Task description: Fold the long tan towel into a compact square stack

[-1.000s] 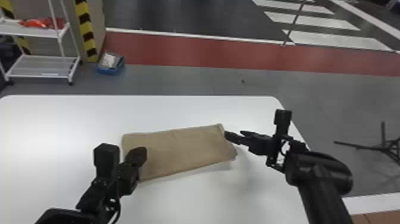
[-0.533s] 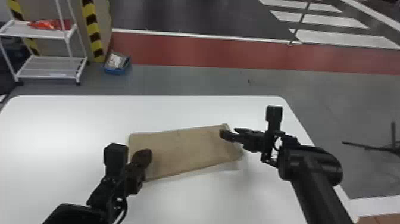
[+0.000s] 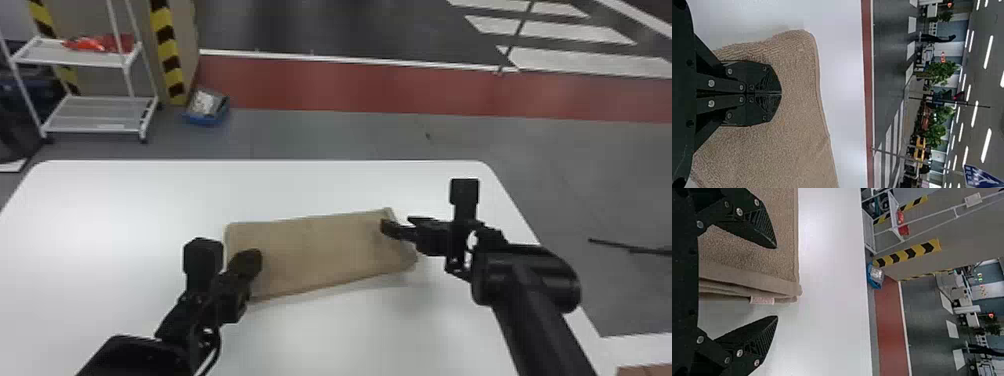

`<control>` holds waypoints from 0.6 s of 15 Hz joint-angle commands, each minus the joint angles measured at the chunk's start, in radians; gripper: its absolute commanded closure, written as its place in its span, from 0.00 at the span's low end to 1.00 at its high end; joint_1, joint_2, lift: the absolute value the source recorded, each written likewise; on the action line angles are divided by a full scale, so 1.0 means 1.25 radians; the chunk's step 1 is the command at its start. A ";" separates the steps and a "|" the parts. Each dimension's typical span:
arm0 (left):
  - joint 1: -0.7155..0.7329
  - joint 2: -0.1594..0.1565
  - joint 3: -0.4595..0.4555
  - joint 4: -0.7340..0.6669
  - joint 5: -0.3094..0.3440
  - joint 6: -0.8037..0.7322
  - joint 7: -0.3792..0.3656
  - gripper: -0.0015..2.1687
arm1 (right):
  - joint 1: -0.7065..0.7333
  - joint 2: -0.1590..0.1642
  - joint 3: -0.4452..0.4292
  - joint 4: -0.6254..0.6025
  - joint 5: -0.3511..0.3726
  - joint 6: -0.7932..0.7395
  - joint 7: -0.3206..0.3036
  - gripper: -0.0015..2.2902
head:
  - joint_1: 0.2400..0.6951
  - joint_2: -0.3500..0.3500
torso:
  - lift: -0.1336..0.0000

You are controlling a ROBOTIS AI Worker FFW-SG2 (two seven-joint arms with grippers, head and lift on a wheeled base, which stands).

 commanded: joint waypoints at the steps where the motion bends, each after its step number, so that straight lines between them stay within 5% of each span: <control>1: 0.000 0.000 0.000 0.001 0.000 0.000 0.000 0.85 | 0.001 -0.002 0.001 -0.001 0.009 0.010 0.000 0.13 | 1.00 0.27 | 0.58; 9: -0.001 0.000 0.001 0.010 0.002 0.000 0.000 0.85 | -0.019 -0.003 0.005 0.029 0.028 0.054 0.034 0.26 | 1.00 0.27 | 0.58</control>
